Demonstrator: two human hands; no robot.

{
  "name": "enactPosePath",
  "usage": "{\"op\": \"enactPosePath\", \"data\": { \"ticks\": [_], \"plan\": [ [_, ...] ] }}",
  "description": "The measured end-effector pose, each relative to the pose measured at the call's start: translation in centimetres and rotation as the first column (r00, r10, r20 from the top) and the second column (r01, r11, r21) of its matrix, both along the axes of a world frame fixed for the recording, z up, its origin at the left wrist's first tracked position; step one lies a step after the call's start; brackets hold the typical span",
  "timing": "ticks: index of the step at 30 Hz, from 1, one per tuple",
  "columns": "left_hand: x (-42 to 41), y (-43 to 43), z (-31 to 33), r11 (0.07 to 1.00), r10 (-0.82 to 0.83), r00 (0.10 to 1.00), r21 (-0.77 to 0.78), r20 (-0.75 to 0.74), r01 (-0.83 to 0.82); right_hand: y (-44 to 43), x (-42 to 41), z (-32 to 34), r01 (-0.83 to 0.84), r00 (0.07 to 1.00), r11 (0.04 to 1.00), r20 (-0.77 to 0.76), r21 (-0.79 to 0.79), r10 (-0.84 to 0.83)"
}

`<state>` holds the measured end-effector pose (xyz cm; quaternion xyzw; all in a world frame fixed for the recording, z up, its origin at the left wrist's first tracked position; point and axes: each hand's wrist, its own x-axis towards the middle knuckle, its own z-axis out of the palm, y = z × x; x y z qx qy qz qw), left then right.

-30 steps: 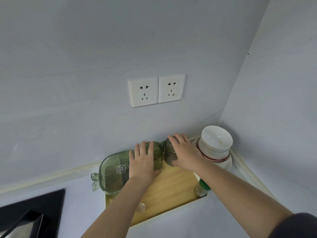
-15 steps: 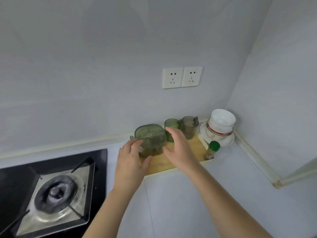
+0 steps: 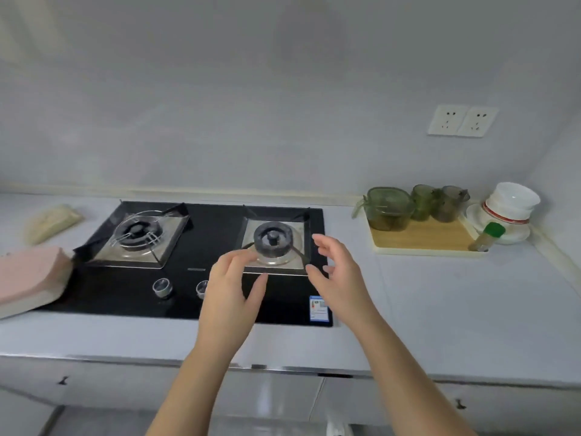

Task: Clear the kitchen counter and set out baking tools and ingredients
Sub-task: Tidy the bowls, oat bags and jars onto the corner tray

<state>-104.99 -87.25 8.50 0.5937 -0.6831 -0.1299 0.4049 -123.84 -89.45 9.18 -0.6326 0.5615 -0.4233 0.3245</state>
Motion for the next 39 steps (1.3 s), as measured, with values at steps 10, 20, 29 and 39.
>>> {"op": "enactPosePath", "data": {
  "ticks": [10, 20, 29, 39],
  "plan": [
    [13.9, 4.6, -1.3, 0.967, 0.252, 0.962, 0.055, -0.101, -0.248, -0.1, 14.9, 0.9, -0.251, 0.966, 0.968, -0.066, 0.012, 0.251],
    [33.2, 1.4, -2.1, 0.877, 0.475, 0.878, 0.109, -0.053, -0.468, -7.3, 35.7, -1.3, -0.480, 0.875, 0.875, -0.035, 0.063, 0.483],
    [48.2, 1.6, -3.4, 0.747, 0.664, 0.732, 0.146, -0.148, -0.648, -11.0, 53.1, -1.4, -0.663, 0.736, 0.738, -0.069, 0.123, 0.673],
    [65.9, -0.2, -4.4, 0.783, 0.615, 0.781, 0.195, -0.108, -0.590, -11.9, 68.5, -2.5, -0.636, 0.733, 0.759, -0.198, 0.139, 0.651]
  ]
}}
